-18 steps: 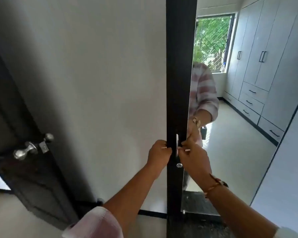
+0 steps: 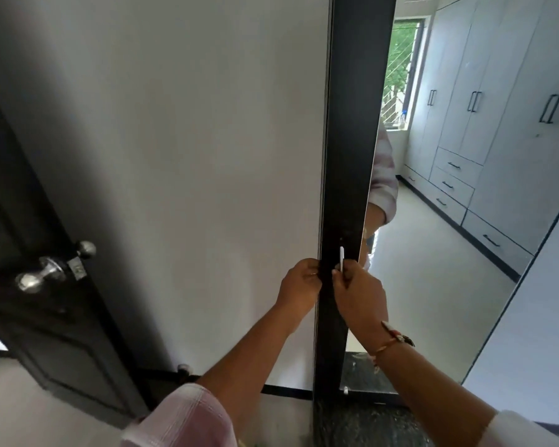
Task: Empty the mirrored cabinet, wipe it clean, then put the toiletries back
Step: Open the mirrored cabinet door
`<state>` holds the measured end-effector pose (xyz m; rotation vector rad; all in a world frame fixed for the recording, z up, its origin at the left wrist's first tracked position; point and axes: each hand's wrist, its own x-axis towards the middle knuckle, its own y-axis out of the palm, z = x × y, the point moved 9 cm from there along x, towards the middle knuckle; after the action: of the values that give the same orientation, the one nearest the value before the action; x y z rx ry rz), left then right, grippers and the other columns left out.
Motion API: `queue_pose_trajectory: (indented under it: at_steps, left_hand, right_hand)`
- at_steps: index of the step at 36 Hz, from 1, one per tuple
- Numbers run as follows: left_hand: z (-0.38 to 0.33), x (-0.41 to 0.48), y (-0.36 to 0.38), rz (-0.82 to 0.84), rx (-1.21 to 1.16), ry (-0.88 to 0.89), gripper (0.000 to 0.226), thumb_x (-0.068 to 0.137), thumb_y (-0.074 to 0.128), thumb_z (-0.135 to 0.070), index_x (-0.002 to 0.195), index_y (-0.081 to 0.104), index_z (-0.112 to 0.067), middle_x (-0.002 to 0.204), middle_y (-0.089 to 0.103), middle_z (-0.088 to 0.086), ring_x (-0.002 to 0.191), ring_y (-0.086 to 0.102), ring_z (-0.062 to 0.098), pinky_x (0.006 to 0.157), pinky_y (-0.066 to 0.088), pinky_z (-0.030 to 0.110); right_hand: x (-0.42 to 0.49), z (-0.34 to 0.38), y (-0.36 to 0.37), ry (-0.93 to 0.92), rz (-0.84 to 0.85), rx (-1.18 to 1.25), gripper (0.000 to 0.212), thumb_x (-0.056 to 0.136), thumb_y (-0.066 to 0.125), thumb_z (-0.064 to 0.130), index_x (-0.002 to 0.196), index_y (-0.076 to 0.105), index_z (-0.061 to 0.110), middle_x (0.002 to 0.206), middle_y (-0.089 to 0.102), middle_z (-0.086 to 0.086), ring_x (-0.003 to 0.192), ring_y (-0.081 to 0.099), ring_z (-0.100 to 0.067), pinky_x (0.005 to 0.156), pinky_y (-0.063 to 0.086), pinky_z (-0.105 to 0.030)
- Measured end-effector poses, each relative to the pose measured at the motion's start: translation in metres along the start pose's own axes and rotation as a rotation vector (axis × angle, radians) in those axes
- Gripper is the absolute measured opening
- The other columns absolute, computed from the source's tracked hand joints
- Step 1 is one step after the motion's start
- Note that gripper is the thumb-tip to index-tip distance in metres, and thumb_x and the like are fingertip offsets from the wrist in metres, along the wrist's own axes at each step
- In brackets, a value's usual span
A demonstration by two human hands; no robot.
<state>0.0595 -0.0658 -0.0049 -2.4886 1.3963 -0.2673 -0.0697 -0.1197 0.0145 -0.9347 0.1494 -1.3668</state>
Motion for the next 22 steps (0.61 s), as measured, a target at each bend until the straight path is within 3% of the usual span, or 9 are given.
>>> queue_pose_trajectory:
  at_steps: [2,6,12,17,22]
  left_hand:
    - [0.003,0.000,0.000,0.038,-0.020,0.012,0.027,0.094,0.047,-0.010,0.114,0.061,-0.022,0.103,0.068,-0.009,0.095,0.063,0.008,0.085,0.050,0.019]
    - [0.009,0.000,-0.001,0.093,-0.063,0.020,0.024,0.092,0.053,-0.010,0.111,0.062,-0.021,0.100,0.069,-0.006,0.094,0.065,0.009,0.080,0.050,0.018]
    - [0.021,-0.012,0.000,0.177,-0.110,0.016,0.026,0.087,0.053,-0.006,0.097,0.064,-0.027,0.093,0.071,-0.001,0.091,0.067,0.018,0.088,0.055,0.035]
    - [0.021,-0.035,0.006,0.245,-0.157,0.040,0.021,0.090,0.054,-0.009,0.094,0.065,-0.026,0.093,0.070,0.000,0.091,0.068,0.016,0.089,0.056,0.039]
    - [0.017,-0.063,0.015,0.339,-0.145,0.093,0.014,0.092,0.054,-0.014,0.086,0.063,-0.023,0.088,0.069,0.003,0.087,0.068,0.020,0.086,0.057,0.043]
  right_hand:
    - [-0.005,0.001,-0.002,0.002,-0.004,-0.009,0.016,0.097,0.051,0.035,0.093,0.058,0.022,0.074,0.063,0.005,0.059,0.056,-0.006,0.055,0.037,-0.009]
    - [-0.019,0.006,-0.008,0.028,-0.038,-0.034,0.018,0.097,0.051,0.038,0.096,0.056,0.021,0.076,0.061,0.007,0.064,0.059,-0.010,0.057,0.038,-0.013]
    - [-0.053,0.014,-0.017,0.091,-0.151,-0.008,0.023,0.090,0.059,0.044,0.089,0.046,0.025,0.079,0.055,0.009,0.068,0.055,-0.008,0.053,0.037,-0.016]
    - [-0.084,0.016,-0.030,0.123,-0.285,-0.007,0.054,0.084,0.065,0.052,0.120,0.042,0.020,0.108,0.054,0.001,0.094,0.059,-0.016,0.072,0.056,-0.033]
    - [-0.108,0.034,-0.054,0.069,-0.394,-0.077,0.069,0.084,0.067,0.051,0.136,0.034,0.020,0.124,0.044,-0.002,0.104,0.059,-0.019,0.079,0.058,-0.032]
